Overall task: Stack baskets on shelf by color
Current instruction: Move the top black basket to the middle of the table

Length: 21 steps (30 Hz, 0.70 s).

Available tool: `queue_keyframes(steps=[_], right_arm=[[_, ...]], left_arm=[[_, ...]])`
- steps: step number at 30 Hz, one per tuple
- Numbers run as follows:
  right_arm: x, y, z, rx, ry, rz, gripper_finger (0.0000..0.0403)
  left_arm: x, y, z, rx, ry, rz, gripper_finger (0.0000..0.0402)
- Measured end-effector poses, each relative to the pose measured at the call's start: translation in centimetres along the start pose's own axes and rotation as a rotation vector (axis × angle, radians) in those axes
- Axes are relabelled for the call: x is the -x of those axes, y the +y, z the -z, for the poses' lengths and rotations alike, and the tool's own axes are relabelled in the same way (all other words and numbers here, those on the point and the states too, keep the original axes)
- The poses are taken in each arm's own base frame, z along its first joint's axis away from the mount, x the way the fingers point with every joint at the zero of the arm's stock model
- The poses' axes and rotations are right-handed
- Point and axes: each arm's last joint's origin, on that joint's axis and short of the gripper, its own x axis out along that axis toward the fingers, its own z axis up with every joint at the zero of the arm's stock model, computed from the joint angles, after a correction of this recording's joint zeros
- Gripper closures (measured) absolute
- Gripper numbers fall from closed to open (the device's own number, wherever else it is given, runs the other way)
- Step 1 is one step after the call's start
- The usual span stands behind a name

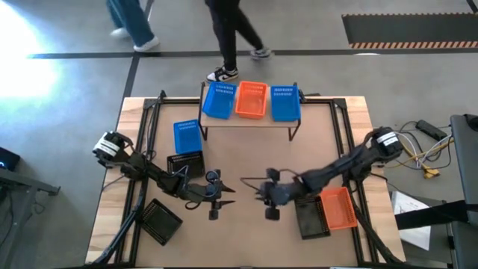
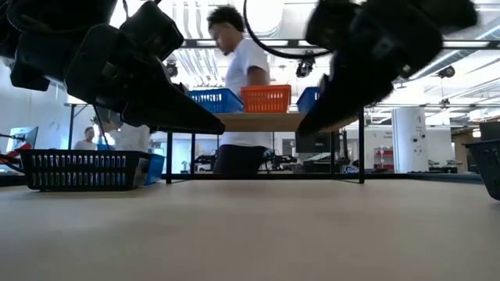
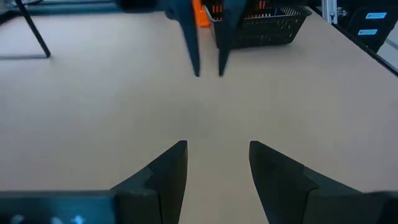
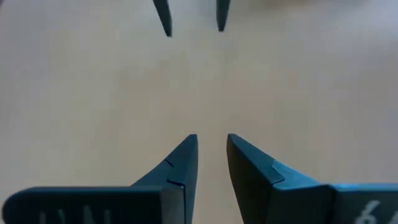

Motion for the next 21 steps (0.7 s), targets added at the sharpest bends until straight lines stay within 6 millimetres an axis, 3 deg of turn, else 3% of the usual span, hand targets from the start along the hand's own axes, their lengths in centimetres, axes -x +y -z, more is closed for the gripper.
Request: queue_keyframes(steps=[3, 7, 14, 21], right_arm=[[-0.3, 0.8, 2.2, -0.037, -0.117, 0.045, 0.0336], [-1.0, 1.1, 4.6, -0.056, -0.176, 0.123, 0.0344], [-3.4, 0.8, 6.1, -0.059, -0.199, 0.202, 0.0349], [-5.6, 1.3, 6.7, -0.020, -0.173, 0.235, 0.0349]], left_arm=[[0.6, 0.1, -0.7, 0.054, 0.021, -0.004, 0.0244], [2.5, 0.3, -3.0, 0.109, 0.138, -0.029, 0.0244], [8.2, 1.3, -6.8, 0.119, 0.441, -0.189, 0.0244], [12.9, 3.3, -6.0, 0.330, 0.653, -0.406, 0.0244]])
